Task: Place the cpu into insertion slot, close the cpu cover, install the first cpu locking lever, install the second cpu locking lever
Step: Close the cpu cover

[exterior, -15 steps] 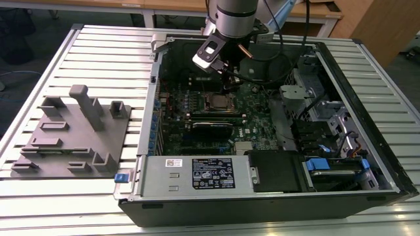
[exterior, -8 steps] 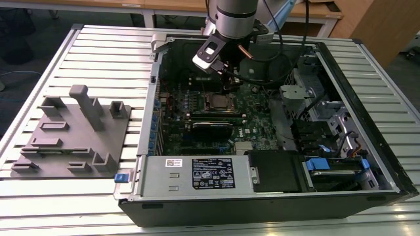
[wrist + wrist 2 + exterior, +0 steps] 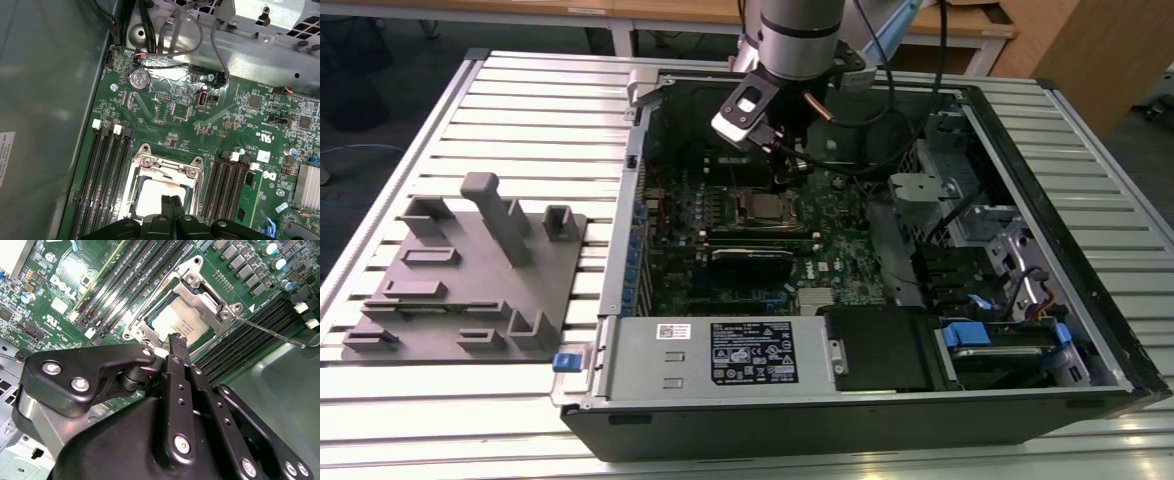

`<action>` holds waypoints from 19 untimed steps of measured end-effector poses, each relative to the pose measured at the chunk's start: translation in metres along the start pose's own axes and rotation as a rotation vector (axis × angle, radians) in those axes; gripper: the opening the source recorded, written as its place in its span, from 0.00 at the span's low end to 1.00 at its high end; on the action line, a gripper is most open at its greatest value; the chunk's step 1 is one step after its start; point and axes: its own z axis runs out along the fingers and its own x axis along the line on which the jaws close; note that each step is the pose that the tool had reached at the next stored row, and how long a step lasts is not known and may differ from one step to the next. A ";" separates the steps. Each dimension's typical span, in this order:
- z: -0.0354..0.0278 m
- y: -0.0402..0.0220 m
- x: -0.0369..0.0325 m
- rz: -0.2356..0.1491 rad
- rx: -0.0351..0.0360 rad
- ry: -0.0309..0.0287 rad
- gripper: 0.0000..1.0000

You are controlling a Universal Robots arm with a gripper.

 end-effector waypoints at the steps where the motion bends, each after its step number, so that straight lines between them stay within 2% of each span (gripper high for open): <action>1: 0.0002 0.0000 0.0000 0.000 0.0001 -0.0001 0.10; 11: 0.0064 -0.0012 0.0004 0.002 0.0003 -0.0003 0.10; 13: 0.0076 -0.0016 0.0005 0.014 0.0007 -0.0006 0.10; 19: 0.0077 -0.0017 0.0005 0.021 0.0010 -0.0009 0.10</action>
